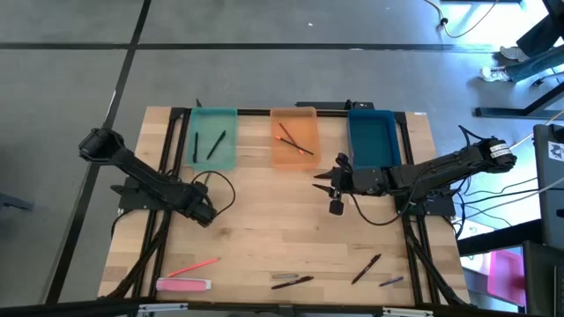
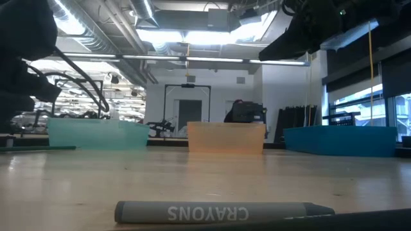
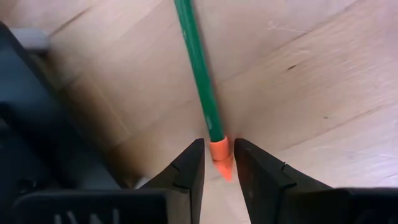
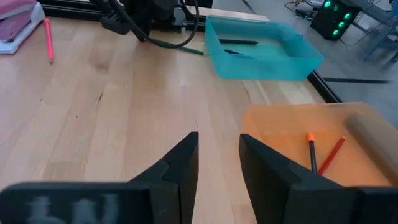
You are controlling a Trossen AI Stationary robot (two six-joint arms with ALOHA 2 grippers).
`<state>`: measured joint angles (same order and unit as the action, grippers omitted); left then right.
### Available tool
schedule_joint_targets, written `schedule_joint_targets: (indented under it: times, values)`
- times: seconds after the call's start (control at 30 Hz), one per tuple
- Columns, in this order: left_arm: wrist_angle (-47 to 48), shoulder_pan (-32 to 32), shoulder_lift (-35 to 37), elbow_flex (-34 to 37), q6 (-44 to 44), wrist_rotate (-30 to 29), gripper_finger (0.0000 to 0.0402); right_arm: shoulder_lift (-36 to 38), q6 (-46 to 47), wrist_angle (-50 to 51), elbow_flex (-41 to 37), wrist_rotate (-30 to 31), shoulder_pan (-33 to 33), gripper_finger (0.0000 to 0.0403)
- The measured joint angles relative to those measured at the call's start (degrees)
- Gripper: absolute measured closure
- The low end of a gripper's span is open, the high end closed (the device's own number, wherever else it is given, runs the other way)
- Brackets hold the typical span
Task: Sort crayons/erasers/pens/pencils in bins
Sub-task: Put the green pencil into the orange bin
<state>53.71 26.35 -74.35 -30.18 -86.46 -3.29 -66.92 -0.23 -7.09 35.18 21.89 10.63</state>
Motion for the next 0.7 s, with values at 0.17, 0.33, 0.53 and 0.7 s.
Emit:
schedule_joint_targets:
  times: [0.17,0.33,0.53,0.7]
  values:
    - [-0.94,0.0,-0.93,-0.12,-0.39,0.47,0.0314,0.0,-0.02,0.0,0.0,-0.02,0.0,0.0282]
    - [-1.27,-0.02,-0.94,-0.1,-1.53,0.72,0.0316,0.0,-0.04,0.01,0.0,-0.02,0.0,0.0282]
    - [-1.01,-0.02,-0.98,-0.08,-1.56,0.66,0.0316,0.0,-0.04,0.02,0.0,-0.02,0.0,0.0282]
    - [-1.18,-0.02,-1.0,-0.04,-1.51,0.66,0.0334,0.0,-0.04,0.02,0.02,-0.02,0.0,0.0282]
